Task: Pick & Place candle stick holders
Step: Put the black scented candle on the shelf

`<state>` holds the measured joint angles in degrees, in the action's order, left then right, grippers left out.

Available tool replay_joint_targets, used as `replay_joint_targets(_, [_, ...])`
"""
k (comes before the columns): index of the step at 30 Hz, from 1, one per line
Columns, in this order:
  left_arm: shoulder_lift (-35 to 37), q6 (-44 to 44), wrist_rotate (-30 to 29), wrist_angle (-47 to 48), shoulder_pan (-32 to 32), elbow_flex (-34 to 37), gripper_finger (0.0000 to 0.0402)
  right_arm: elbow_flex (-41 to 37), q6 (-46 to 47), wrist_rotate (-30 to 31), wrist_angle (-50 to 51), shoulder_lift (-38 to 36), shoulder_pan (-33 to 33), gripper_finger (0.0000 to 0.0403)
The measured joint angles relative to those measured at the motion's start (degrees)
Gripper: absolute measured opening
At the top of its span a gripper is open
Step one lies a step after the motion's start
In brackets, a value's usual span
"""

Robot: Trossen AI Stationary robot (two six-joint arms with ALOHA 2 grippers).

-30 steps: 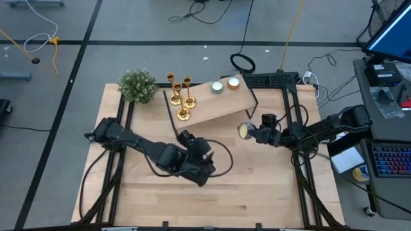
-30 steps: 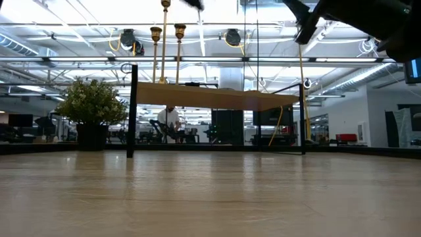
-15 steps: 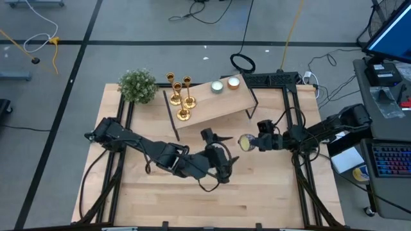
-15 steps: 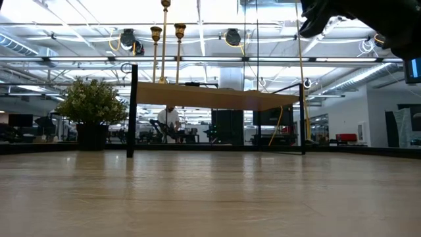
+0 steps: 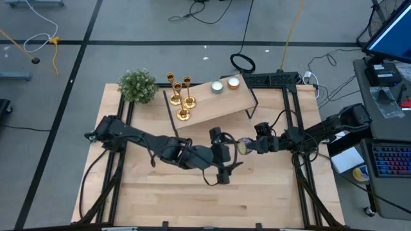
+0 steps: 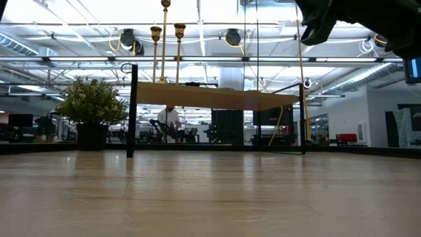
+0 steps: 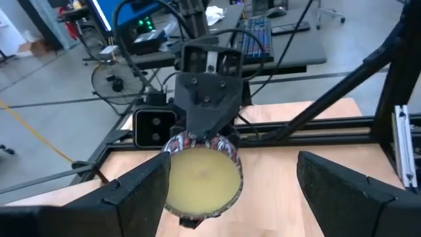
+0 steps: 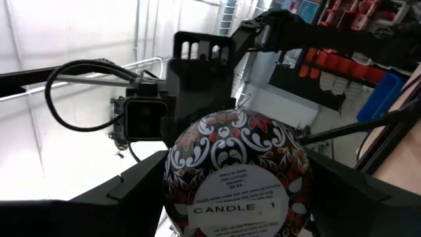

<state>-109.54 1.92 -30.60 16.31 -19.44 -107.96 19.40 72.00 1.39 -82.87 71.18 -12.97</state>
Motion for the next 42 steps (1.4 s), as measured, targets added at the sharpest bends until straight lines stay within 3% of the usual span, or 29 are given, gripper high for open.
replay_joint_targets(5, [0.0,0.2,0.3,-0.1,0.8,0.0,0.0326,0.0,0.0,0.3,0.6,0.0,0.0,0.0293])
replay_joint_targets(13, [-1.5,-0.3,6.0,0.1,1.7,0.0,0.0326,0.0,1.8,1.6,2.9,0.0,0.2,0.0293])
replay_joint_targets(42, [-1.8,2.8,4.1,0.8,3.7,0.0,0.0326,0.0,0.9,1.4,3.8,0.0,0.1,0.0293])
